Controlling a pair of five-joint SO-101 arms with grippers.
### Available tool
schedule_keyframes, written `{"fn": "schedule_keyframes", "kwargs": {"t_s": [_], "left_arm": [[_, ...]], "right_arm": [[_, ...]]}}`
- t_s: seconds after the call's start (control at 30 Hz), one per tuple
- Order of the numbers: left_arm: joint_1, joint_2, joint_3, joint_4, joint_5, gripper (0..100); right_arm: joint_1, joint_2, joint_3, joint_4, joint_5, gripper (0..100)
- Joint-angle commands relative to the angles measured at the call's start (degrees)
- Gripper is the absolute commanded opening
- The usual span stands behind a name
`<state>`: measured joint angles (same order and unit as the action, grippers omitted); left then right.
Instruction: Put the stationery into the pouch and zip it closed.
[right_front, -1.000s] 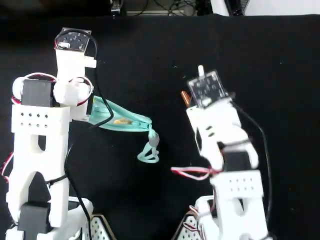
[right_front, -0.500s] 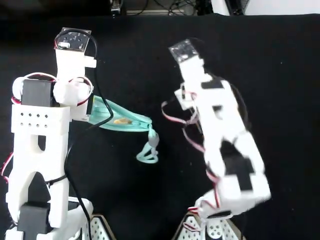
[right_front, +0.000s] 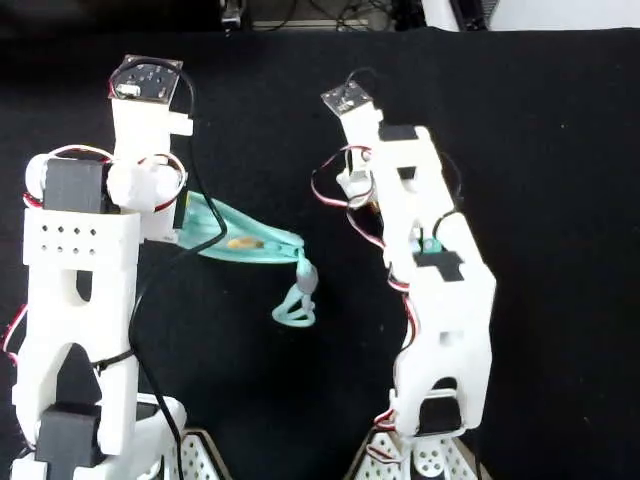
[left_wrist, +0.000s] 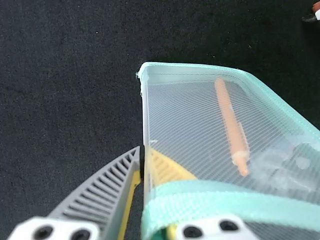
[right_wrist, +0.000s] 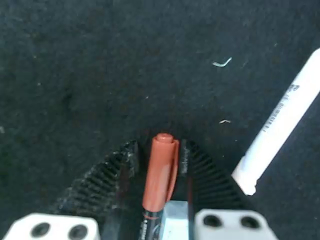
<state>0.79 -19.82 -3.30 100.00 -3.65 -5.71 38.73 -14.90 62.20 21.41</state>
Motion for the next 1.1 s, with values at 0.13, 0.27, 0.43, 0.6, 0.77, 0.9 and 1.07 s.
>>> {"fn": "schedule_keyframes", "kwargs": {"t_s": [0.13, 0.27, 0.43, 0.6, 0.77, 0.9, 1.07], "left_arm": [[0.8, 0.4, 0.1, -1.0, 0.7, 3], [0.8, 0.4, 0.1, -1.0, 0.6, 3], [0.9, 0.4, 0.1, -1.0, 0.7, 3], [0.9, 0.4, 0.1, -1.0, 0.7, 3], [1.0, 0.4, 0.1, -1.0, 0.7, 3], [1.0, 0.4, 0.2, -1.0, 0.7, 3], [1.0, 0.4, 0.2, -1.0, 0.7, 3]], "right_arm": [[1.5, -2.0, -5.5, 3.1, -0.1, 1.2], [1.4, -9.9, -2.0, 3.2, -0.3, 1.1], [1.1, -26.2, 5.9, 3.2, -0.6, 1.1], [0.8, -46.3, 15.3, 3.6, -3.5, 1.1], [-2.2, -70.7, 24.3, 3.2, -7.1, 1.2], [-9.5, -90.2, 29.7, 0.3, -11.5, 1.3], [-21.7, -108.9, 39.2, -13.6, -13.0, 1.3]]}}
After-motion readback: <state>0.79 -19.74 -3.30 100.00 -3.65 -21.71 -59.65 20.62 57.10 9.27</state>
